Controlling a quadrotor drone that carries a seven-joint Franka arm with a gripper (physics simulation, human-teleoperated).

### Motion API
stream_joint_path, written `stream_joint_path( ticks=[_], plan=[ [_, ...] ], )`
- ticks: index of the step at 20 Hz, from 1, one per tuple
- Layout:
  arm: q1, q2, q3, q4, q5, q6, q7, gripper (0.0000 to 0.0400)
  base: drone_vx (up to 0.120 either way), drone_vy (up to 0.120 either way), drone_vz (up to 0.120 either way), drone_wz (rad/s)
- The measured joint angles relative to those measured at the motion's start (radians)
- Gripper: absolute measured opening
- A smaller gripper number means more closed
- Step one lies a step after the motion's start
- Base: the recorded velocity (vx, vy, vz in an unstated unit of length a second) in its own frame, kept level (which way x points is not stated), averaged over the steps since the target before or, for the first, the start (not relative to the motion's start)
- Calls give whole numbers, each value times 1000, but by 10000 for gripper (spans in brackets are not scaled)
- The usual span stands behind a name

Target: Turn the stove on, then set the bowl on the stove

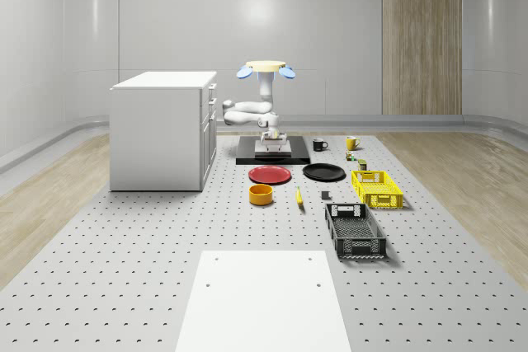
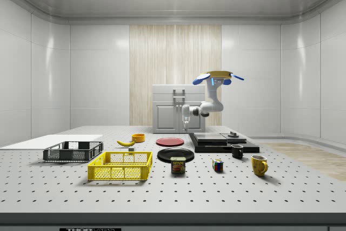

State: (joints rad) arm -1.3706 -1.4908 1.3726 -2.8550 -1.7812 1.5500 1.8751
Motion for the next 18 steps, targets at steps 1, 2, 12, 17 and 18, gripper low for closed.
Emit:
stream_joint_path(
  ticks=[1,2,12,17,18],
  plan=[
    [0,-1,0,0,0,1,0,400,120,0,-120,0],
    [-1,-2,0,0,1,2,0,400,120,0,-120,0],
    [-3,-13,2,1,5,12,2,400,120,0,-40,0],
    [-4,-18,2,1,7,17,3,400,120,0,0,0],
    [-4,-19,3,1,8,18,3,400,120,0,0,0]
  ],
)
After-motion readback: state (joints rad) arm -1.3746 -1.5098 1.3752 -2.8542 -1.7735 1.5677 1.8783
